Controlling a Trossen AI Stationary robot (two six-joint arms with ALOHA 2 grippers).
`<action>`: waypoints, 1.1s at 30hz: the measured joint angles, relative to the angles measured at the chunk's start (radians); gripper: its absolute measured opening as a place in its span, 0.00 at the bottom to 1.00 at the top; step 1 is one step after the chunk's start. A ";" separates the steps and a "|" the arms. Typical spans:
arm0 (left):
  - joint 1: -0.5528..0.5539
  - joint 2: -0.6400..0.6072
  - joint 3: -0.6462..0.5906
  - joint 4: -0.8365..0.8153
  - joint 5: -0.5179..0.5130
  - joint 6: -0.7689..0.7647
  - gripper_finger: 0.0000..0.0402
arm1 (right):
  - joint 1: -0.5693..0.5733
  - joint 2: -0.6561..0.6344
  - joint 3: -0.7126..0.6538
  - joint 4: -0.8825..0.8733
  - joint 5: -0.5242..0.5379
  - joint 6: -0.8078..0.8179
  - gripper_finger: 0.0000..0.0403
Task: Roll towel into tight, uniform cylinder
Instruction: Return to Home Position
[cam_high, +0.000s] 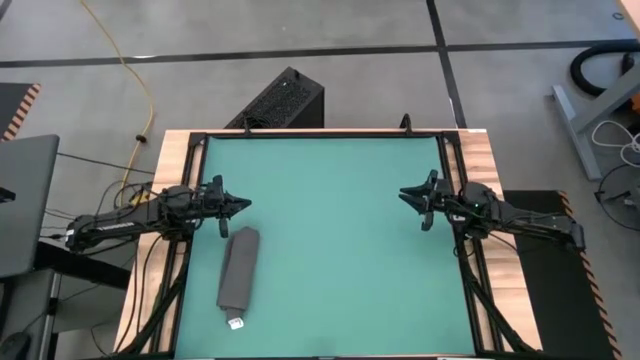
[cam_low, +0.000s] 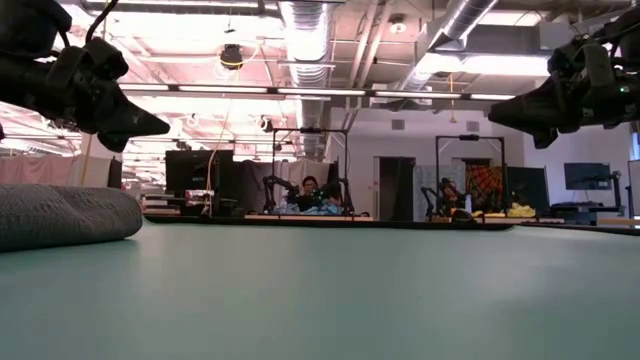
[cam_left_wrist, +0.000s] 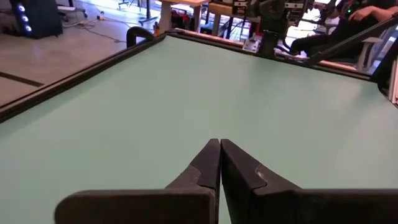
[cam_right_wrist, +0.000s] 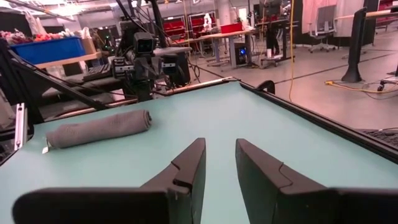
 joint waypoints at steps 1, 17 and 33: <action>0.000 0.000 0.000 0.000 0.000 0.000 0.00 | 0.000 0.000 0.000 0.000 0.000 0.000 0.28; 0.000 0.000 0.000 -0.001 0.000 0.000 0.00 | 0.000 0.000 -0.001 -0.001 0.000 0.000 0.28; 0.000 0.000 0.000 -0.001 0.001 0.000 0.00 | 0.000 0.000 -0.001 -0.001 0.000 0.001 0.28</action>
